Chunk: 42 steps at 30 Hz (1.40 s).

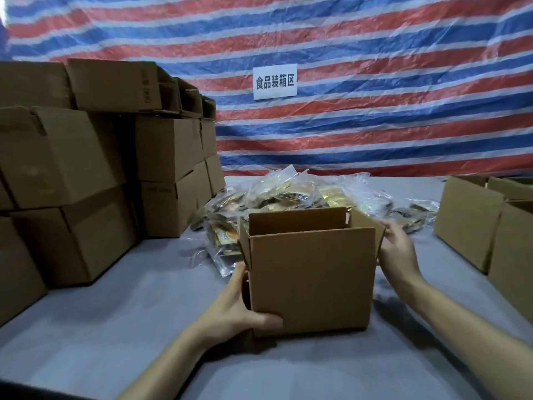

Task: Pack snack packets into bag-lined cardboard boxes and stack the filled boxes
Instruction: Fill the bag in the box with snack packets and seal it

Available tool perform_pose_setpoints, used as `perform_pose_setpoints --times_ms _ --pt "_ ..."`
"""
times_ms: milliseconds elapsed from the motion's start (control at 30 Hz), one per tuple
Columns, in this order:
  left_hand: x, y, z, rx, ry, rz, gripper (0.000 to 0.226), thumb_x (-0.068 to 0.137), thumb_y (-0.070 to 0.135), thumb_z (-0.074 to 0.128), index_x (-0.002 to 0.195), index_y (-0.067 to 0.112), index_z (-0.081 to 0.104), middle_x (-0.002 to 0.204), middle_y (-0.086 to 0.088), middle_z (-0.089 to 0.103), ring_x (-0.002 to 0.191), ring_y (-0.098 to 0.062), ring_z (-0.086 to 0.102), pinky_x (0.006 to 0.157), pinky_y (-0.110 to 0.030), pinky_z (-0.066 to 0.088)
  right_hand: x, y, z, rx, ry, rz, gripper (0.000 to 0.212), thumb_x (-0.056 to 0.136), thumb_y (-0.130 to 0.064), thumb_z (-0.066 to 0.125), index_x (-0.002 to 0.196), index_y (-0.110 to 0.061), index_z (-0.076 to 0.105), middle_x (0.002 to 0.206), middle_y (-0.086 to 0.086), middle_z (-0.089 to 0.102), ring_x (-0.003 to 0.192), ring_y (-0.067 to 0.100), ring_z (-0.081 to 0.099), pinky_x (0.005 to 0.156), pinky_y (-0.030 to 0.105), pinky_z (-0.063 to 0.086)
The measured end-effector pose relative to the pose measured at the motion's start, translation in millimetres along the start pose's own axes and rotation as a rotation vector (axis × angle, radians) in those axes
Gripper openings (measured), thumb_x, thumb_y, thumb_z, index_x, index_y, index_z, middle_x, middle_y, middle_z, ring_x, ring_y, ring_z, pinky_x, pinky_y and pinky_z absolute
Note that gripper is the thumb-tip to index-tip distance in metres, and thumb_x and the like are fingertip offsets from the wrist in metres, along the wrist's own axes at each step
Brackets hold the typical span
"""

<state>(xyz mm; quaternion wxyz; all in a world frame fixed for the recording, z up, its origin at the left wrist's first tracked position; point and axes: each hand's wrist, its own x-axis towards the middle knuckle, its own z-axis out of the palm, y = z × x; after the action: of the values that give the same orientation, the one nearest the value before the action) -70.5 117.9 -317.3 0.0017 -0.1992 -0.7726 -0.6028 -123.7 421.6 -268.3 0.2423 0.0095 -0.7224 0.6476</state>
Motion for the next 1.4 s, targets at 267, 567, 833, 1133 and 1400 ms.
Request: perform_pose_setpoints --times_ms 267,567,833,1133,1400 --pt "7 -1 -7 0.057 -0.092 -0.049 0.114 0.059 0.019 0.095 0.150 0.024 0.027 0.137 0.015 0.060 0.132 -0.010 0.055 0.103 -0.022 0.046 14 34 7 -0.174 -0.250 0.173 0.037 0.094 0.008 0.059 0.067 -0.018 0.061 0.056 -0.006 0.067 0.063 0.016 0.063 0.056 0.025 0.051" --pt "12 -8 8 0.140 -0.059 -0.016 0.112 0.053 0.027 0.093 0.147 0.016 0.033 0.125 0.017 0.065 0.120 -0.003 0.060 0.096 -0.016 0.046 19 35 3 -0.410 -0.164 0.139 0.007 0.099 -0.020 0.061 0.097 -0.023 0.055 0.105 0.012 0.055 0.104 0.032 0.051 0.094 0.047 0.040" --pt "9 0 11 0.135 -0.006 0.041 0.110 0.053 0.019 0.093 0.146 0.008 0.036 0.131 0.006 0.063 0.123 0.000 0.057 0.098 -0.012 0.043 14 29 2 -0.417 -0.225 0.012 0.039 0.100 -0.013 0.055 0.067 -0.031 0.045 0.080 0.001 0.054 0.081 0.022 0.049 0.075 0.038 0.039" --pt "11 -8 4 0.089 0.021 0.052 0.101 0.058 0.024 0.097 0.143 0.021 0.042 0.135 0.005 0.064 0.125 -0.013 0.060 0.096 -0.018 0.048 11 11 -24 -0.298 0.298 -0.375 0.028 0.086 0.000 0.073 0.113 -0.007 0.074 0.113 0.000 0.060 0.104 0.017 0.060 0.086 0.024 0.052" --pt "11 -6 5 0.085 0.032 0.060 0.099 0.054 0.024 0.095 0.139 0.021 0.044 0.131 0.009 0.065 0.122 -0.009 0.062 0.094 -0.016 0.048 25 18 -37 0.134 0.538 -0.183 0.044 0.084 -0.003 0.075 0.117 -0.026 0.057 0.104 0.001 0.064 0.082 0.008 0.062 0.067 0.012 0.049"
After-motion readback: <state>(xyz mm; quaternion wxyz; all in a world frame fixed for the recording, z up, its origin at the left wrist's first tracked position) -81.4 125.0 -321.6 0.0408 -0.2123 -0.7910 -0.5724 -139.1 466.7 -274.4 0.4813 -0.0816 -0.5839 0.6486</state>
